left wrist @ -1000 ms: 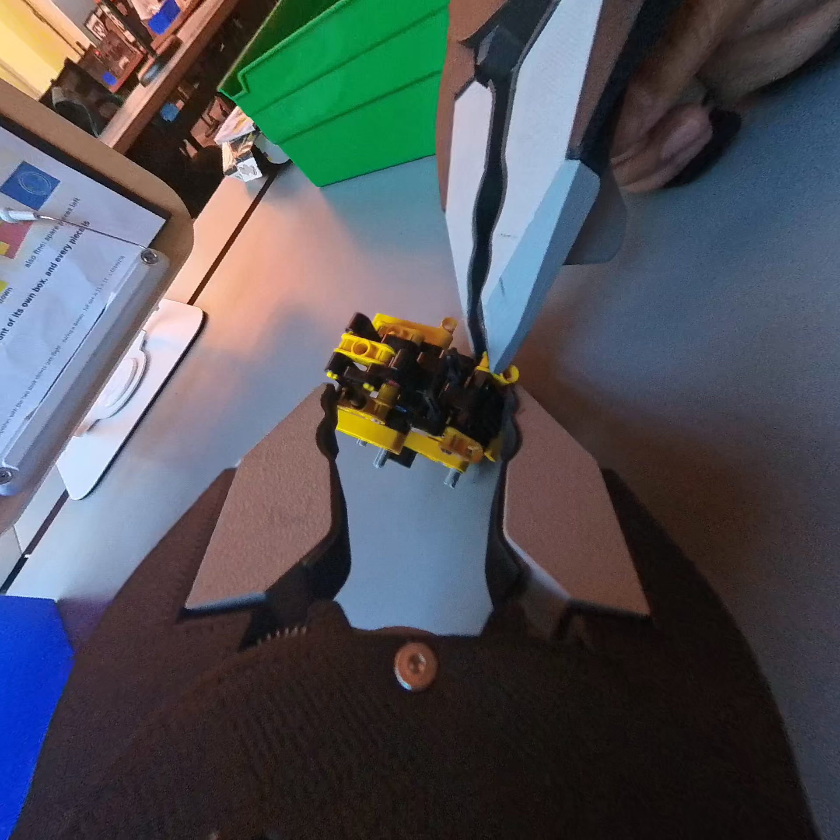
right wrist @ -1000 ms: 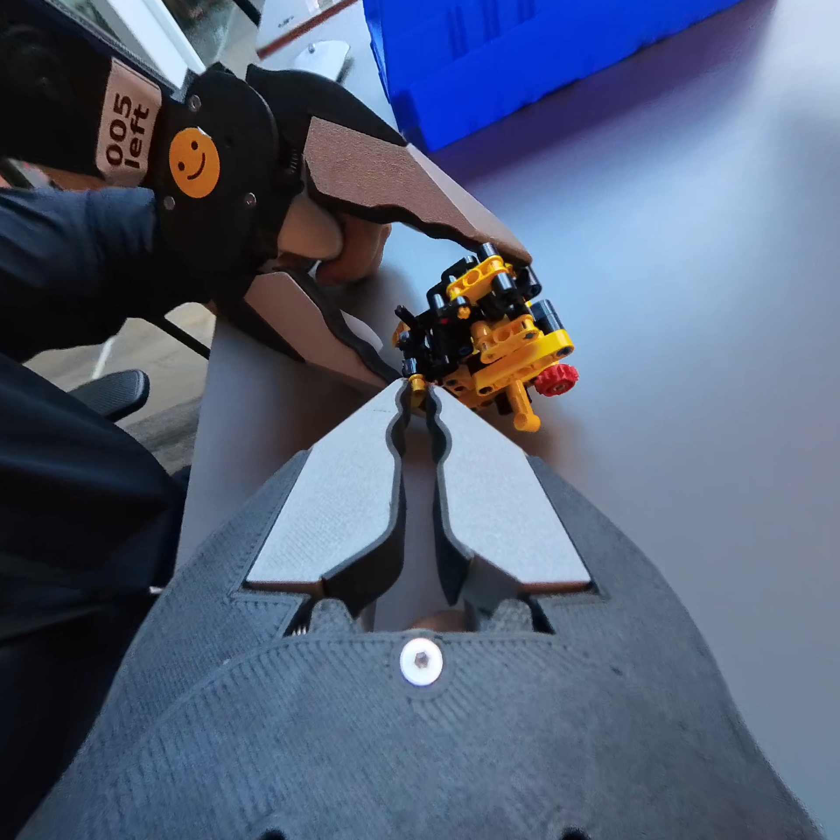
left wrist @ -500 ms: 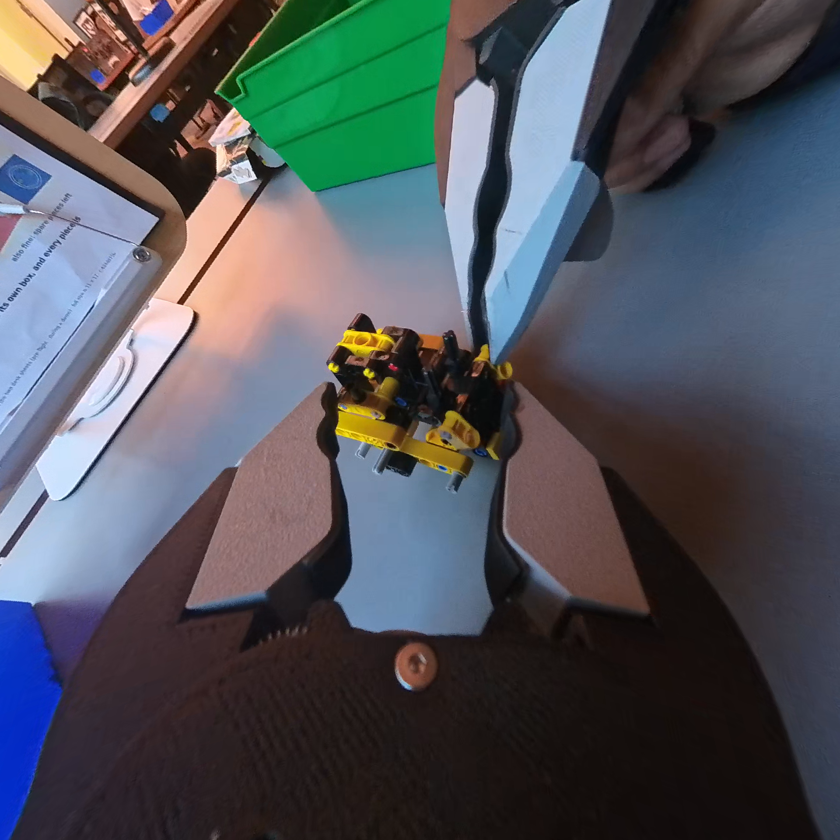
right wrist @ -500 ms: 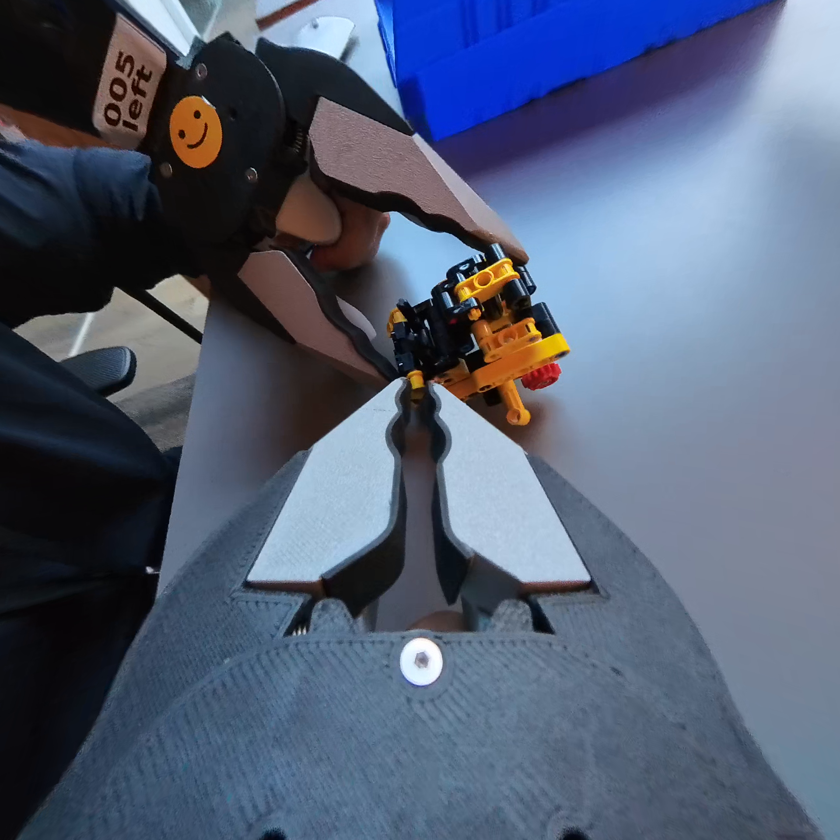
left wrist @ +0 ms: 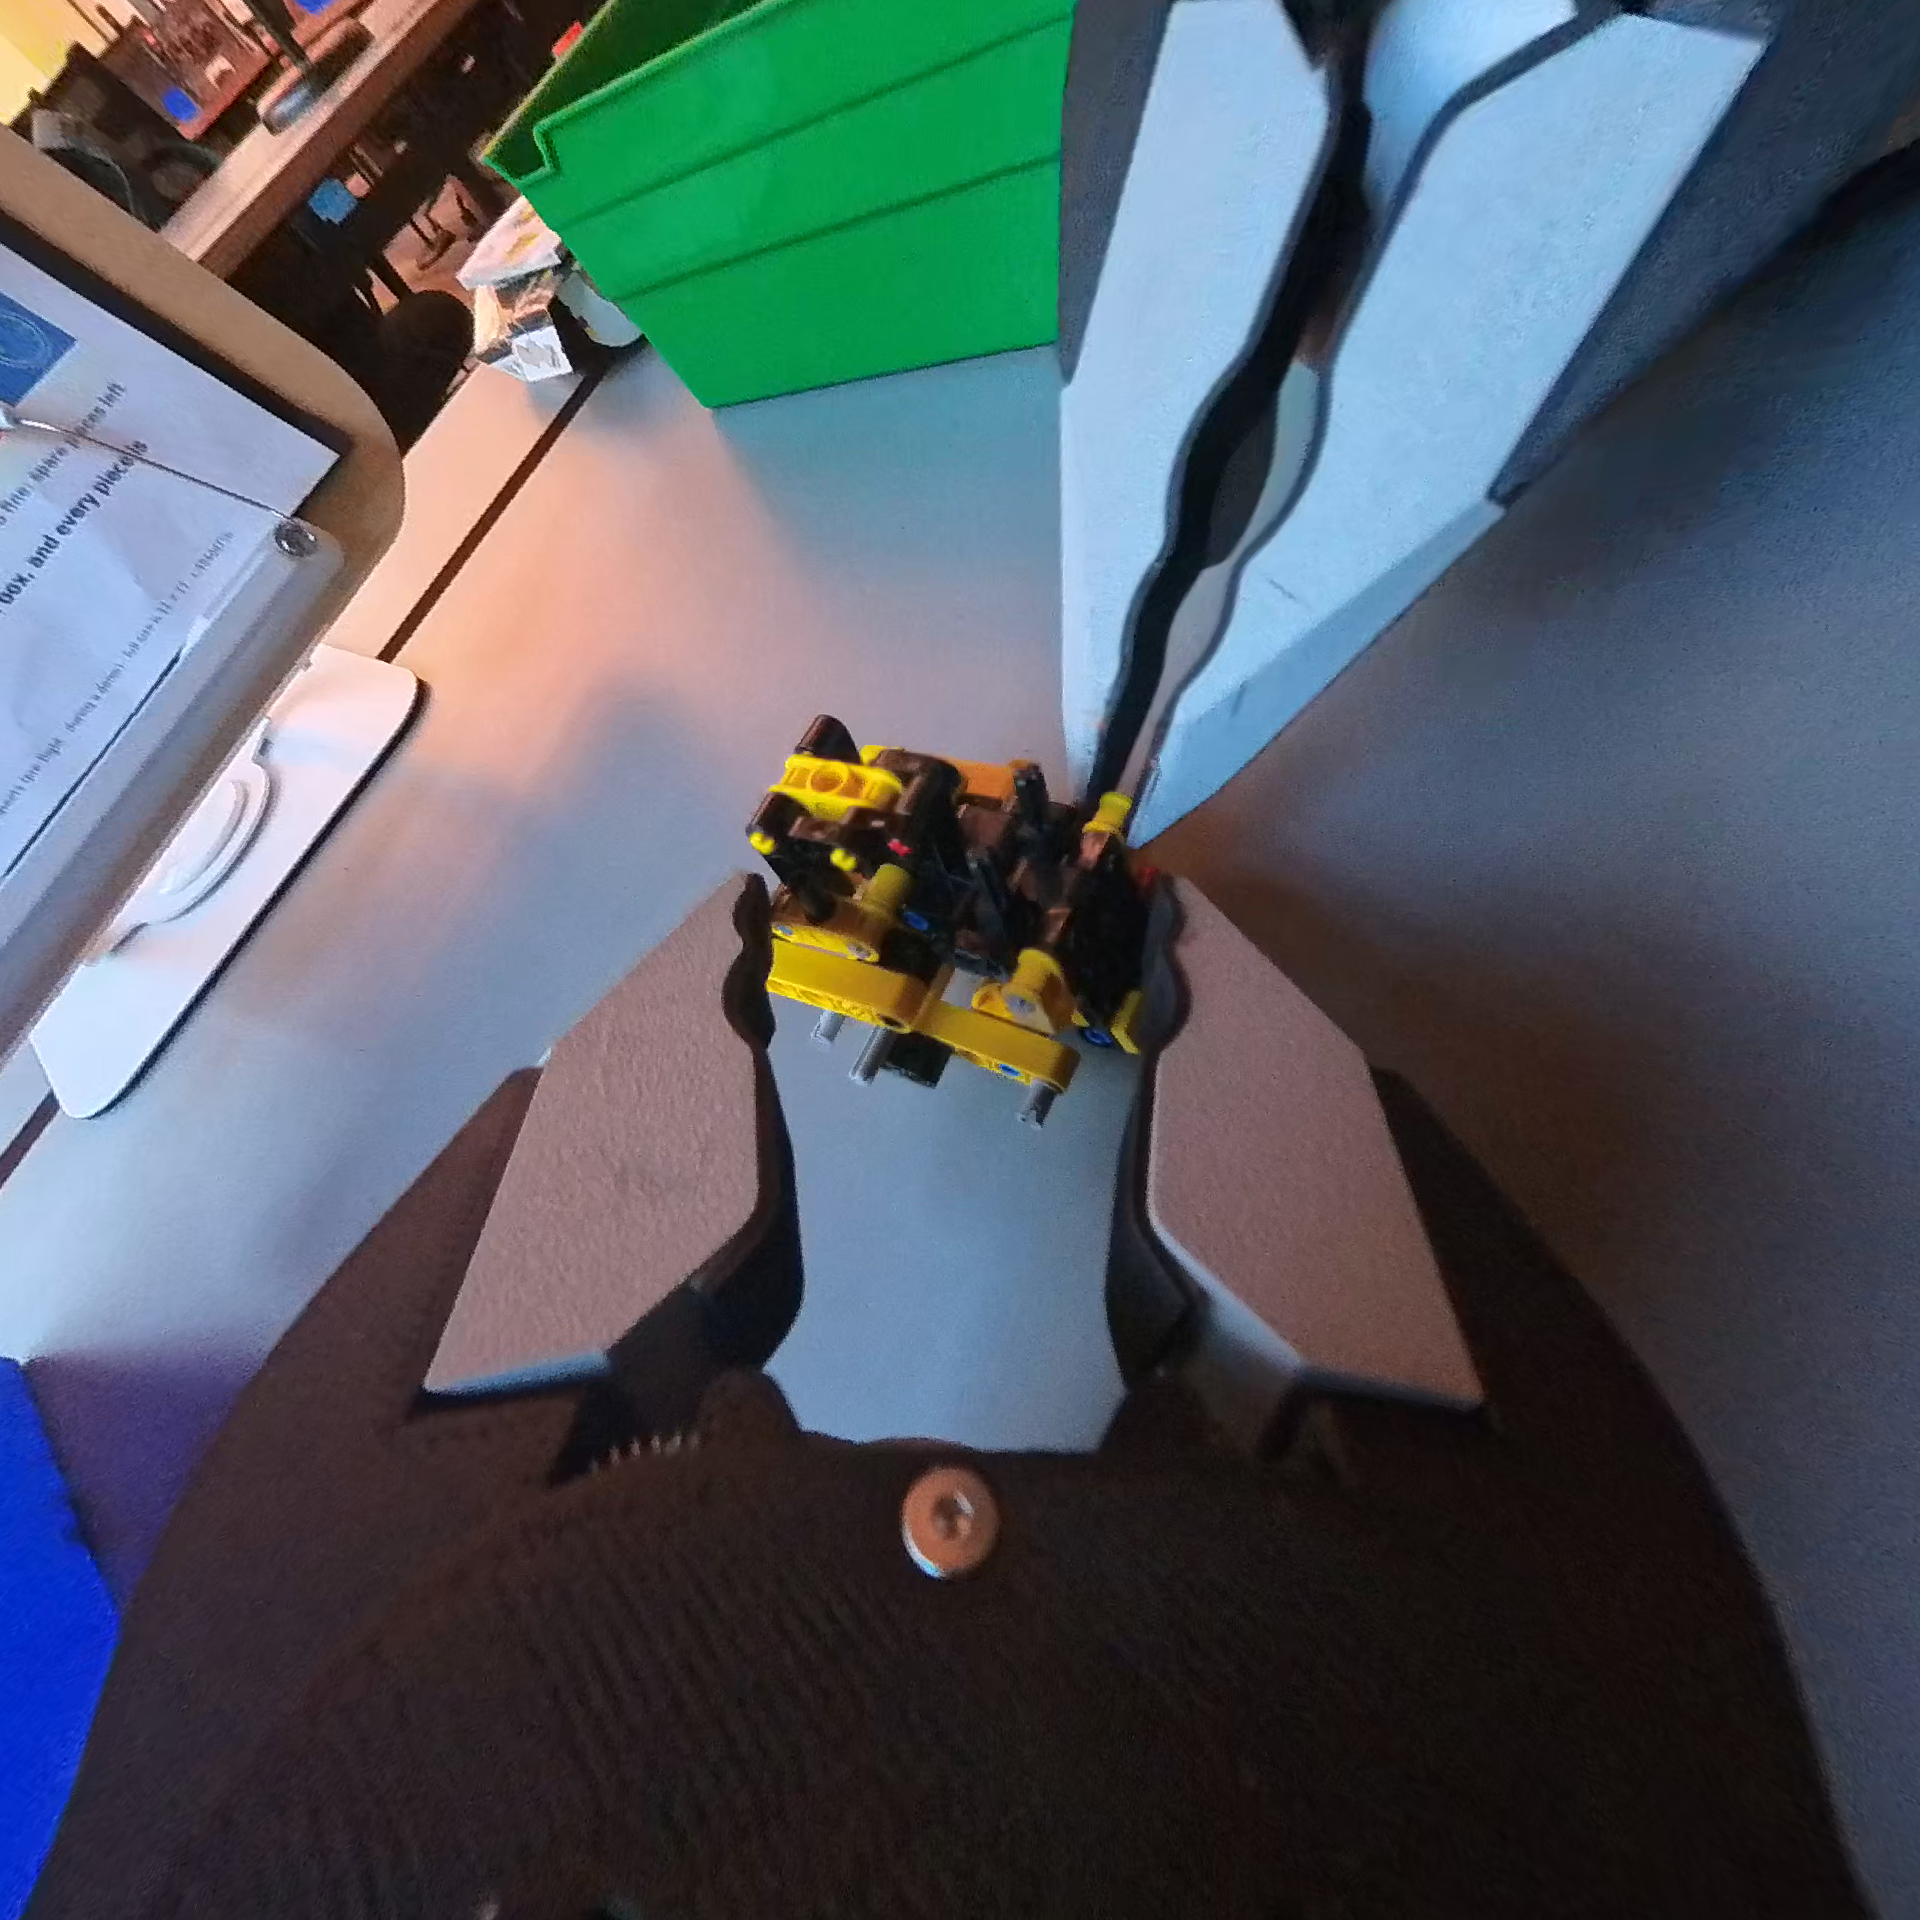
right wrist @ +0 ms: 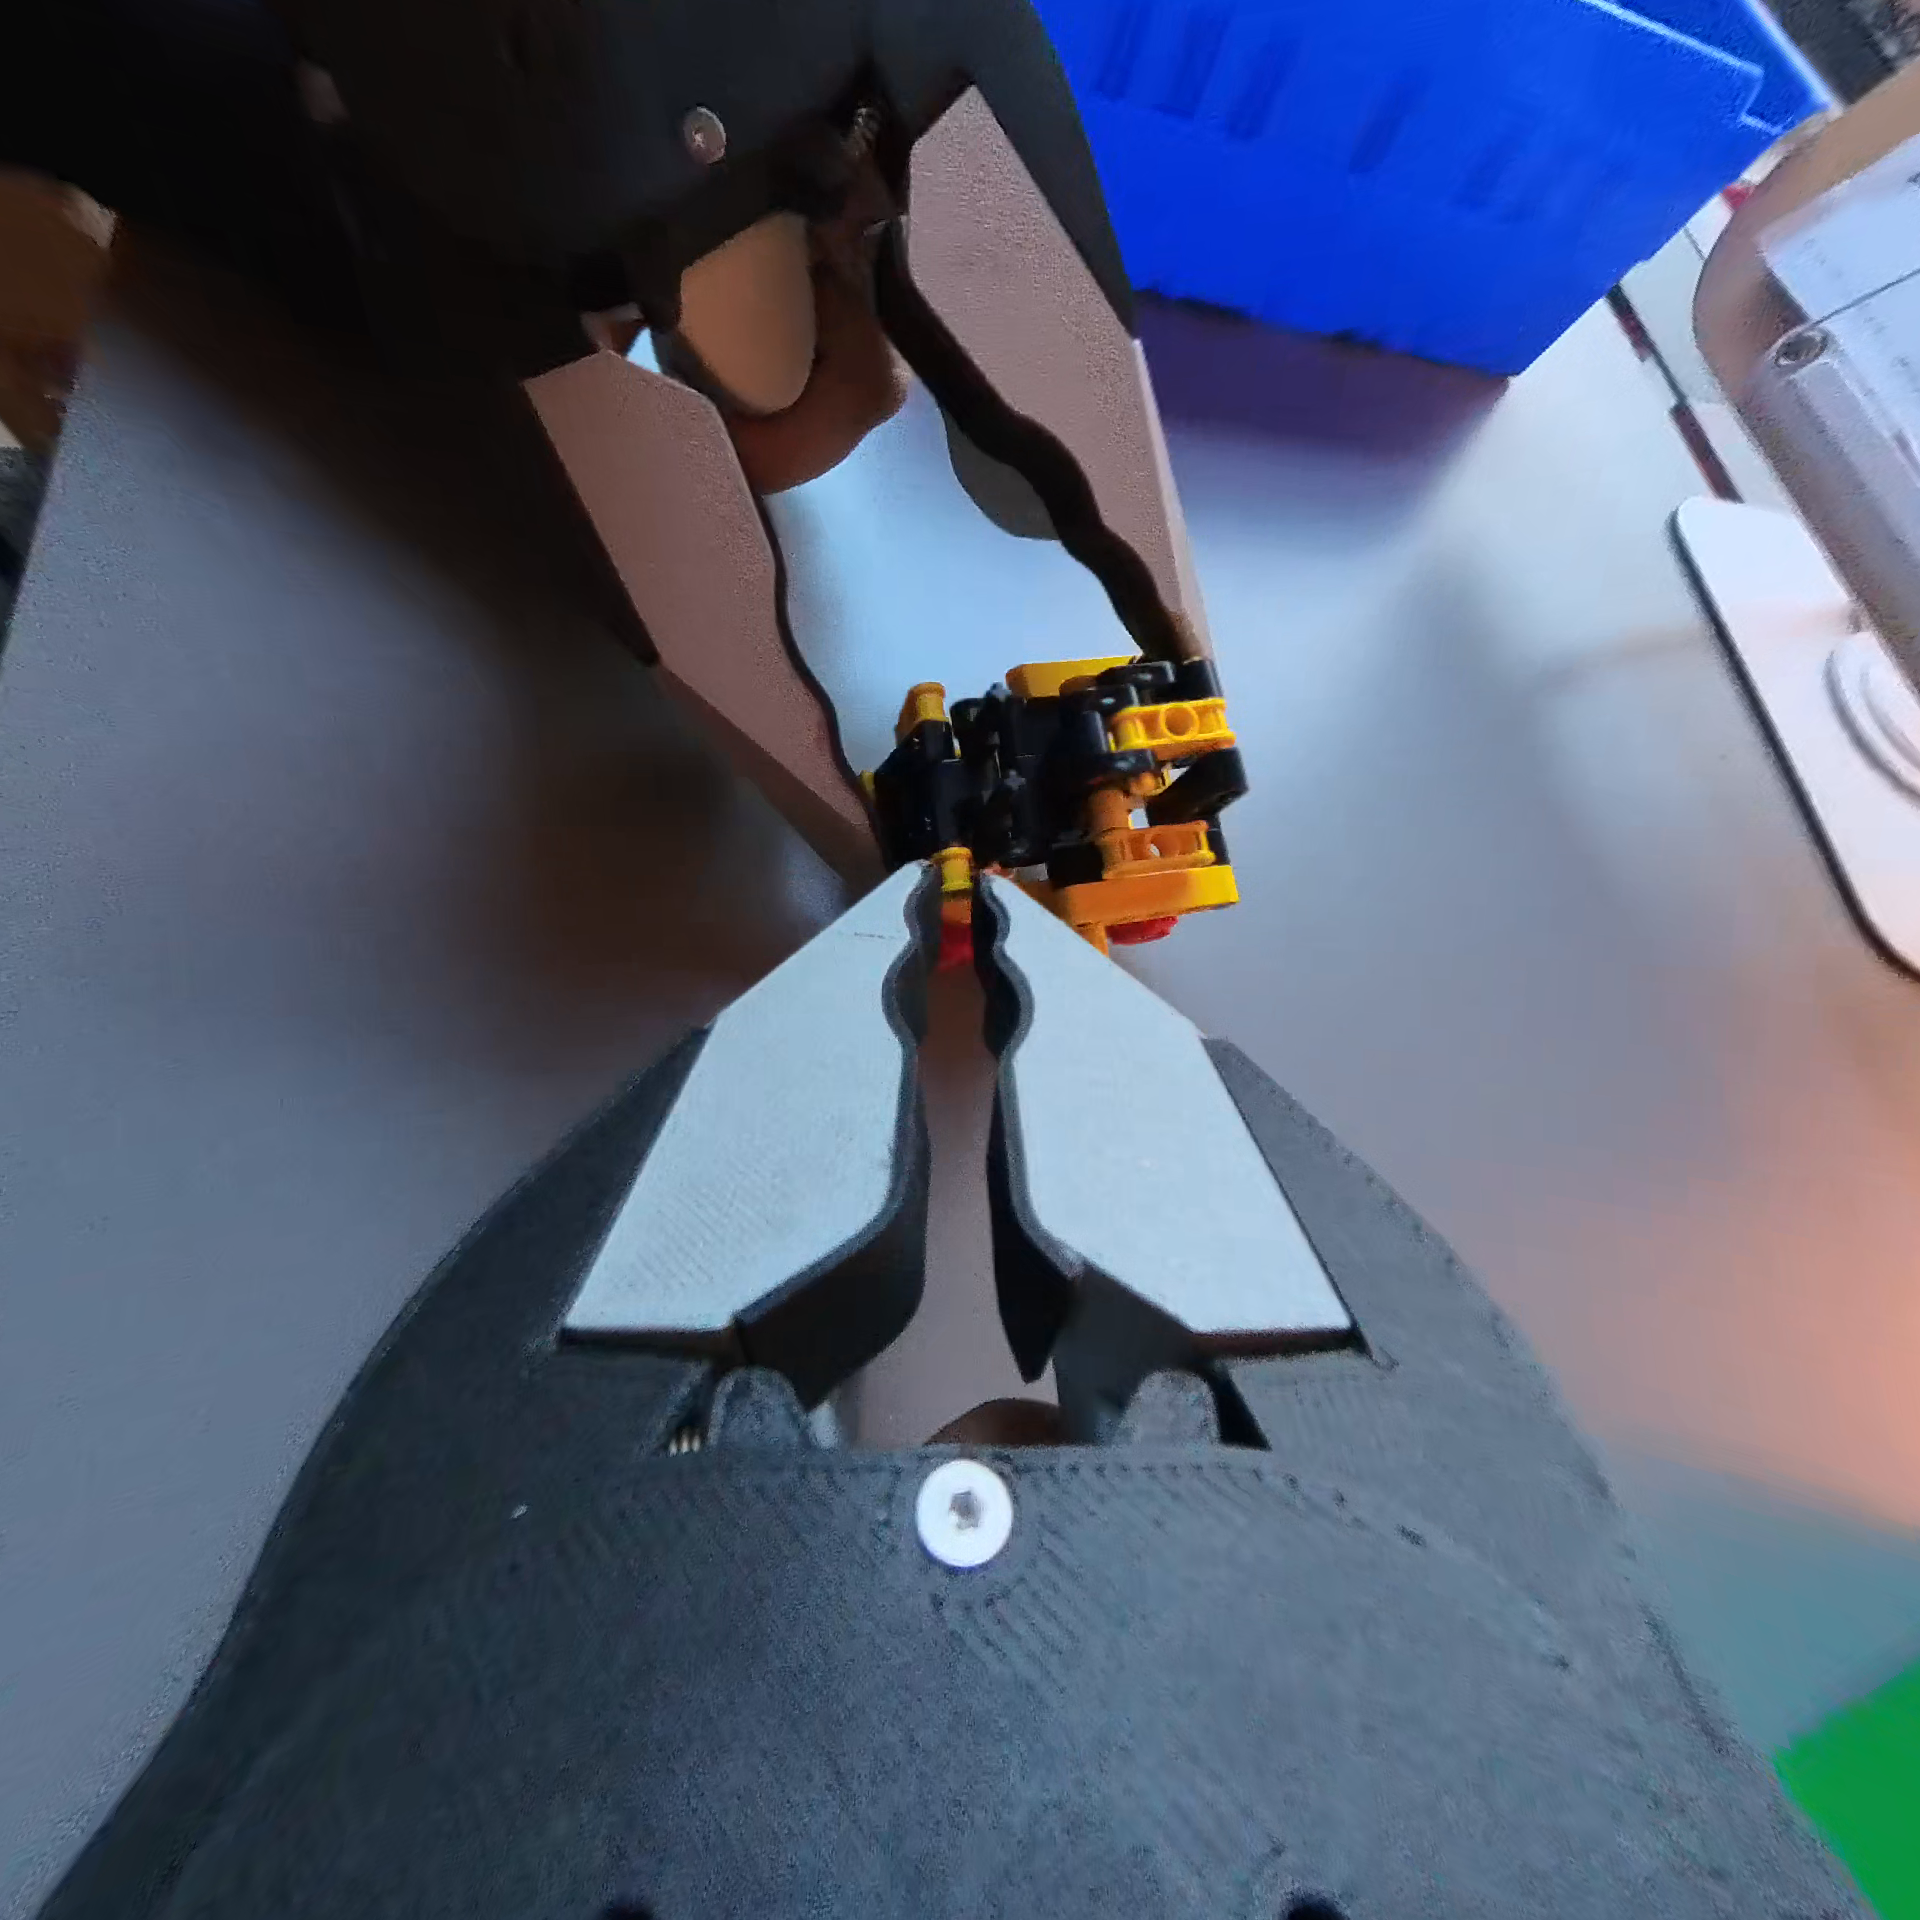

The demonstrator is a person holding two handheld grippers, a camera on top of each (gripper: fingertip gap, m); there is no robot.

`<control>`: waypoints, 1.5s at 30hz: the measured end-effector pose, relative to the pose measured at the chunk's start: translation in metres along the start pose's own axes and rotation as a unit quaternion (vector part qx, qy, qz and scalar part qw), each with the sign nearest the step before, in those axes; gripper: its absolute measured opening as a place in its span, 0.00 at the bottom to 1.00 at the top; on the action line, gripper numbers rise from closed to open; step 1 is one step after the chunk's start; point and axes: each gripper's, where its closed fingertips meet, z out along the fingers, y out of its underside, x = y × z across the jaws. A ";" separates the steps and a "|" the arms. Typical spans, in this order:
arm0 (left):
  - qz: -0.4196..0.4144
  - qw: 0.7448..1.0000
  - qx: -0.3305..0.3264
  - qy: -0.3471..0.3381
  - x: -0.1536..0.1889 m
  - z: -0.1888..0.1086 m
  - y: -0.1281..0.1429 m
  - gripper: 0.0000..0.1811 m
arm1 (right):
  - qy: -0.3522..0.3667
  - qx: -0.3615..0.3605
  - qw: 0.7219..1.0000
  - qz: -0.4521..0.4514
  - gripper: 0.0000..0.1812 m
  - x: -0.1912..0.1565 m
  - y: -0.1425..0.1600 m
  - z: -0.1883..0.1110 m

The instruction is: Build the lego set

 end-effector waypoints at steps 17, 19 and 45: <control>-0.002 0.999 -0.021 -0.037 -0.028 -0.008 0.021 0.38 | -0.038 0.046 0.991 0.117 0.02 0.023 0.007 -0.014; -0.017 0.999 -0.021 -0.028 -0.029 -0.009 0.022 0.38 | -0.023 0.033 0.992 0.121 0.02 0.026 0.013 -0.012; 0.005 0.999 -0.025 -0.043 -0.027 -0.007 0.020 0.39 | 0.345 -0.107 0.921 0.143 0.28 0.171 0.022 -0.151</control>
